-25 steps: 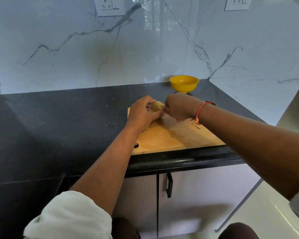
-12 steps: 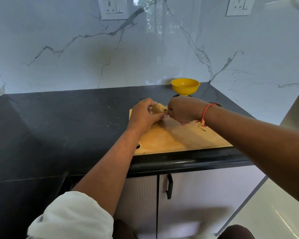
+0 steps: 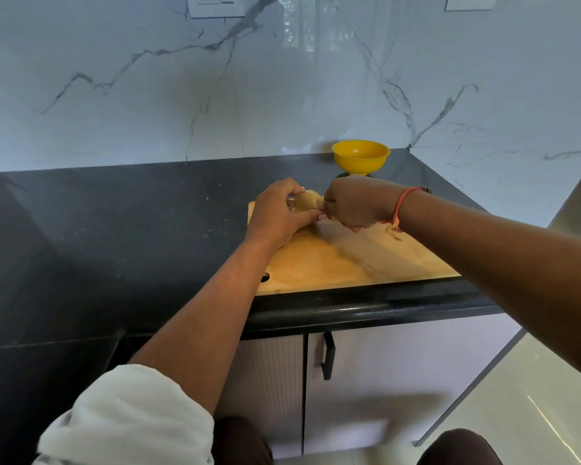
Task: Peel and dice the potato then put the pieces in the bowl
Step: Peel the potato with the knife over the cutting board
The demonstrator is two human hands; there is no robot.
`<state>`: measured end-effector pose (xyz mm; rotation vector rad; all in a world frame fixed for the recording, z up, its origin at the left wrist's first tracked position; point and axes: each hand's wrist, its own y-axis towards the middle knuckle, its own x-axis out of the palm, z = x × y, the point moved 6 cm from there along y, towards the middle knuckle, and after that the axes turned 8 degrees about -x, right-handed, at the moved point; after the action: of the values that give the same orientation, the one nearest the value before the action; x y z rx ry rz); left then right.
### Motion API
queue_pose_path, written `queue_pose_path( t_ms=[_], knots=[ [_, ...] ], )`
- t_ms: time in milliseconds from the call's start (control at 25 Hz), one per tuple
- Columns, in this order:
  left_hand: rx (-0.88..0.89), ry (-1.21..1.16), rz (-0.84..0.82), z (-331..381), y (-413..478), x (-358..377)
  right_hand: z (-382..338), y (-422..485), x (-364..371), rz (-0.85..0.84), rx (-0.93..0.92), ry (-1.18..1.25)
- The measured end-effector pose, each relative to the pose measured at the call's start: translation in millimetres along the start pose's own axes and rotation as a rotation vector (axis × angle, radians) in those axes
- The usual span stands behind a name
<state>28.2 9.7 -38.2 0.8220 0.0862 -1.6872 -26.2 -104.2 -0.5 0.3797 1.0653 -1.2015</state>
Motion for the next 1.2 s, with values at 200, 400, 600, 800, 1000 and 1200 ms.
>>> queue_pose_path(
  t_ms=[200,400,600,800,1000,1200],
  knots=[
    [-0.001,-0.002,0.006,-0.5,-3.2,-0.8,-2.6,-6.2,1.7,-0.037,-0.05,-0.075],
    [-0.008,-0.015,-0.005,-0.7,-3.1,-1.1,-0.5,-5.9,3.0,0.026,0.023,0.044],
    [-0.01,-0.01,-0.005,0.6,-2.6,-1.7,-4.7,-7.2,8.1,0.01,0.065,0.099],
    [-0.017,-0.018,-0.01,-0.2,-2.3,-0.7,-2.2,-14.1,12.2,0.008,0.066,0.204],
    [-0.037,-0.057,-0.022,-6.1,0.0,-0.3,1.6,-18.6,19.0,0.042,0.11,0.383],
    [-0.053,-0.071,-0.023,-8.7,0.3,-0.7,-1.1,-8.9,27.8,0.046,0.139,0.44]
  ],
)
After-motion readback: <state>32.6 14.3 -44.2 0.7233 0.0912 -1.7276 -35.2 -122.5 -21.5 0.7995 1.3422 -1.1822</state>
